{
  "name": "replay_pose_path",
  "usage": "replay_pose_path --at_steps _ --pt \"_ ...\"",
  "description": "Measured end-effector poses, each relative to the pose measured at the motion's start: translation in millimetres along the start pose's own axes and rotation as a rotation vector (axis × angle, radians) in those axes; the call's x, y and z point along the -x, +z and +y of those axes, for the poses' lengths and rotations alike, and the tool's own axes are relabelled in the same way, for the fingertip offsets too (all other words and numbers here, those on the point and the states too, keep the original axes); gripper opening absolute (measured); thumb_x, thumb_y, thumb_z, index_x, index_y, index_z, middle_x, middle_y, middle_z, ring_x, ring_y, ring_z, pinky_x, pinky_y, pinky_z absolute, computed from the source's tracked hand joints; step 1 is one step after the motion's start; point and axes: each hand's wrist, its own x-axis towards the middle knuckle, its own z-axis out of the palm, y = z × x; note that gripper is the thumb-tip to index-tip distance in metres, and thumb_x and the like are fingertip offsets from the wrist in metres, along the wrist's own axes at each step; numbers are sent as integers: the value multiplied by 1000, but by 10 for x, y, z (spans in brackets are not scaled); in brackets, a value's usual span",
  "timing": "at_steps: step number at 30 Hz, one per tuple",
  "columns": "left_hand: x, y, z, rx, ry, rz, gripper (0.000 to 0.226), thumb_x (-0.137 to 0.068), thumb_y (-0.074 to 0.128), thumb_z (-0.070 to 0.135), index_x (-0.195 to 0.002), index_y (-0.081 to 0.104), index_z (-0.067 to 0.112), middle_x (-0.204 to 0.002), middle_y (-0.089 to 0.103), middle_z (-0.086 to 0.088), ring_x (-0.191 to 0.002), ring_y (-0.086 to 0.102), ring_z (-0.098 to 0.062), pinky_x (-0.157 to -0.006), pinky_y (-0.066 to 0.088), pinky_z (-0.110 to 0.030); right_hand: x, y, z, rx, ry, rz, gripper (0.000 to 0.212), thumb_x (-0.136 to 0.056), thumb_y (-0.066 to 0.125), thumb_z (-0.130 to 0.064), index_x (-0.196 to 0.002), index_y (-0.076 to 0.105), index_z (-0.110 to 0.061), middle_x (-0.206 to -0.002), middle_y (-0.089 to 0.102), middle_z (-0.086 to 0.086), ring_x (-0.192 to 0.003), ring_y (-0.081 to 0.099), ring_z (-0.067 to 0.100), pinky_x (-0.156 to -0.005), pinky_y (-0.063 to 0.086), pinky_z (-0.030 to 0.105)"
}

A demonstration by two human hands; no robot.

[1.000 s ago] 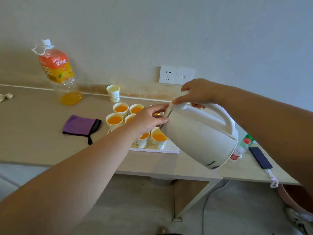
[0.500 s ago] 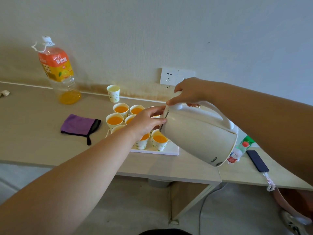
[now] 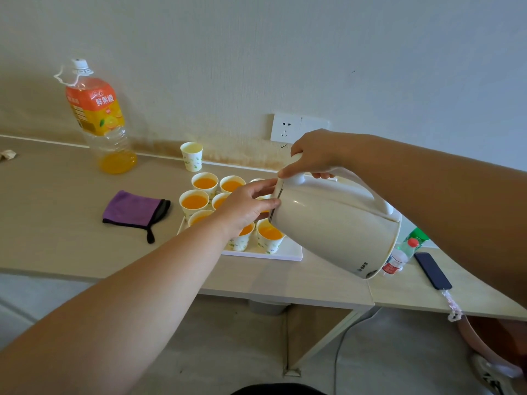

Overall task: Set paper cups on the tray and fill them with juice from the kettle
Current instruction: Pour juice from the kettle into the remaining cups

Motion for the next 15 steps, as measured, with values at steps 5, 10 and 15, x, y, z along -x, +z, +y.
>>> replay_pose_path --at_steps 5,10,15 --pt "-24 -4 14 -1 -4 16 47 -88 64 6 -131 57 24 -125 63 5 -113 61 -17 -90 53 -30 20 -46 -22 67 -7 -3 41 -87 53 -60 -94 38 -22 -64 61 3 -54 55 14 -58 36 22" --pt "-42 -6 22 18 -9 28 47 -88 64 5 -131 57 23 -124 64 4 -113 61 -17 -92 53 -33 -14 -65 -26 79 -14 -12 42 -86 53 -61 -70 38 -26 -60 60 2 -56 57 17 -64 41 28" --pt "-53 -24 24 34 -11 39 48 -88 64 4 -132 56 21 -124 64 4 -112 61 -18 -95 52 -37 -42 -88 -32 74 -23 -7 44 -85 54 -61 -73 50 -19 -58 60 2 -57 57 19 -64 42 27"
